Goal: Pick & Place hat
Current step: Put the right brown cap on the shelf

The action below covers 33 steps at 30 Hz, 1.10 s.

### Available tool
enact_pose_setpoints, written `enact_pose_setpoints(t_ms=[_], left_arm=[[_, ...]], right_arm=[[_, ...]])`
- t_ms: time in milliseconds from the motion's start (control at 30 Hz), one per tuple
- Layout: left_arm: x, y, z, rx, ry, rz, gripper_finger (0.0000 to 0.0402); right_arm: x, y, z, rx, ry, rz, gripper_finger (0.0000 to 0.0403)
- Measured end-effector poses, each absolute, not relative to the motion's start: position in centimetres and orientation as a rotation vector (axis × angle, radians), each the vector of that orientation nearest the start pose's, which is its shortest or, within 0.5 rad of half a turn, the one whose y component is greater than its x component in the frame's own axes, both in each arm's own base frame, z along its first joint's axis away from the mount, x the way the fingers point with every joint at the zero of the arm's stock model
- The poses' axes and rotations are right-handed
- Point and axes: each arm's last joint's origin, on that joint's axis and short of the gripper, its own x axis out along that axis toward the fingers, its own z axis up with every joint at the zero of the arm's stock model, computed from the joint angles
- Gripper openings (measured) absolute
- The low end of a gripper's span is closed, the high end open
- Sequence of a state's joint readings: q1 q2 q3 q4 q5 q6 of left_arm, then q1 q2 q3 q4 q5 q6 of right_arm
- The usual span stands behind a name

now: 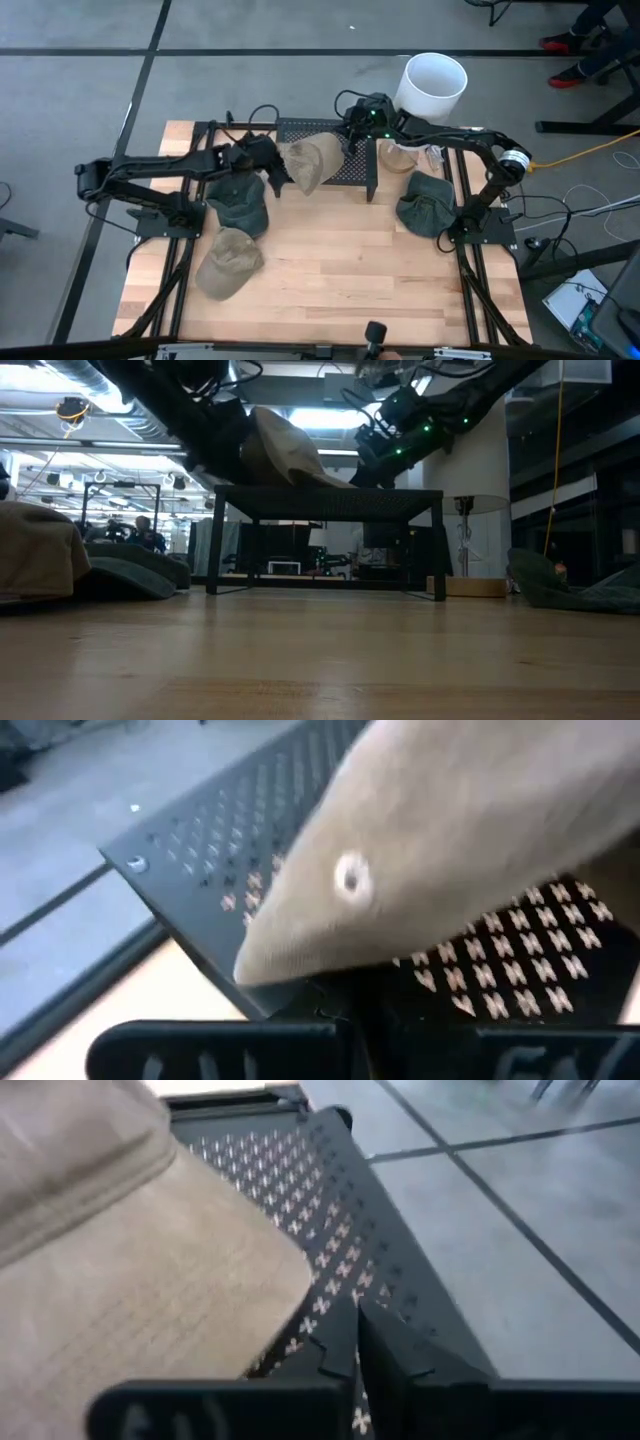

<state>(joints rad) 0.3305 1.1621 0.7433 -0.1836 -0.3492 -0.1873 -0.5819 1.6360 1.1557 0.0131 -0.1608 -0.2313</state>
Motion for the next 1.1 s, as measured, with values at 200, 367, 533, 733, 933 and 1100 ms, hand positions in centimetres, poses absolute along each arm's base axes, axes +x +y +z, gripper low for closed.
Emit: enact_pose_setpoints(t_ms=[200, 367, 533, 733, 933, 1100], left_arm=[[22.4, 10.3, 25.5, -0.12, 0.474, 0.752, 0.0001], [22.0, 11.9, 25.7, -0.124, 0.446, 0.792, 0.0002], [22.2, 13.3, 25.1, -0.16, 0.426, 0.749, 0.0002], [22.1, 13.8, 25.1, -0.149, 0.431, 0.705, 0.0001], [20.1, 12.3, 27.7, -0.159, 0.359, 0.696, 0.0002], [18.9, 11.2, 28.0, -0.266, 0.384, 0.631, 0.0002]], right_arm=[[30.6, -19.0, 26.4, 0.001, 0.538, -0.347, 0.0024], [30.8, -17.9, 26.3, 0.048, 0.57, -0.325, 0.0028], [31.4, -16.6, 26.2, 0.057, 0.584, -0.288, 0.0014], [31.4, -15.6, 26.6, 0.05, 0.594, -0.263, 0.0005], [30.3, -15.0, 28.0, 0.048, 0.59, -0.266, 0.0024], [29.6, -14.7, 29.4, 0.032, 0.545, -0.277, 0.0027]])
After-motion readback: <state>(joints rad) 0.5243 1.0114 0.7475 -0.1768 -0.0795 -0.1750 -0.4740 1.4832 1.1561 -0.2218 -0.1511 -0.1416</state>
